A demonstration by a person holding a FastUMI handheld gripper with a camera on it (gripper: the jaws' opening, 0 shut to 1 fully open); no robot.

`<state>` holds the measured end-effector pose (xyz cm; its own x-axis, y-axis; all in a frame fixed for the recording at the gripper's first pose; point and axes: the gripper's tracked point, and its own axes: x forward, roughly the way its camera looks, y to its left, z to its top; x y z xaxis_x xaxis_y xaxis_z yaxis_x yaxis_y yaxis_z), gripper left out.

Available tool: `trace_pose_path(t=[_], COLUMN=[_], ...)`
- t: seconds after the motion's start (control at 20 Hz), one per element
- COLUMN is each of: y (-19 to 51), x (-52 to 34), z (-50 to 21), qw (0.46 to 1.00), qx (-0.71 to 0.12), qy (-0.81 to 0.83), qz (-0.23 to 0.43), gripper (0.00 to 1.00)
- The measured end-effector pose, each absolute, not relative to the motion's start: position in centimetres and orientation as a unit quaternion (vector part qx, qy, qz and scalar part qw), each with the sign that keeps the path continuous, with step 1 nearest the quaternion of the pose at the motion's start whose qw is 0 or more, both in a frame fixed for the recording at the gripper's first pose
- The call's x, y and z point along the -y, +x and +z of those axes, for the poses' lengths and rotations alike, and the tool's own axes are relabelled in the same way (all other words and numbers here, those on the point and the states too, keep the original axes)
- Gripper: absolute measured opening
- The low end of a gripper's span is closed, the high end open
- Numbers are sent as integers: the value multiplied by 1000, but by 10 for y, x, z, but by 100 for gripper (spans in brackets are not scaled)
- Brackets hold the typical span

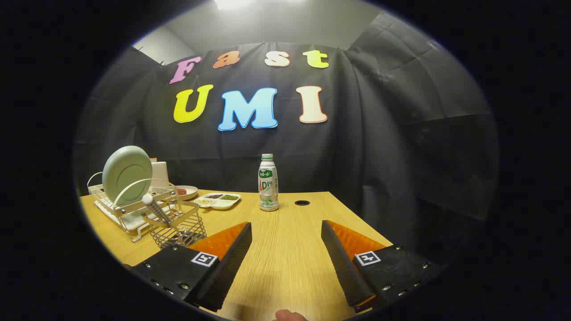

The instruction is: Take the plate from the dish rack, then take the spoon from the basket and place it into the plate.

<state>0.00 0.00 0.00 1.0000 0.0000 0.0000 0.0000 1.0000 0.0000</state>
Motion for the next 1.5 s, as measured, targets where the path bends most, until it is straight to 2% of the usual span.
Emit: trace_pose_path(t=[0.25, 0.55, 0.9, 1.2, 1.5], y=[24, -12, -49, -47, -30], x=[4, -12, -57, -113, -158], z=[52, 168, 253, 264, 261], qw=[1000, 999, 996, 997, 999], qx=[18, 41, 68, 71, 21], qy=[5, 5, 0, 9, 14], qz=[-10, -21, -60, -26, 38], gripper=[96, 96, 96, 96, 96])
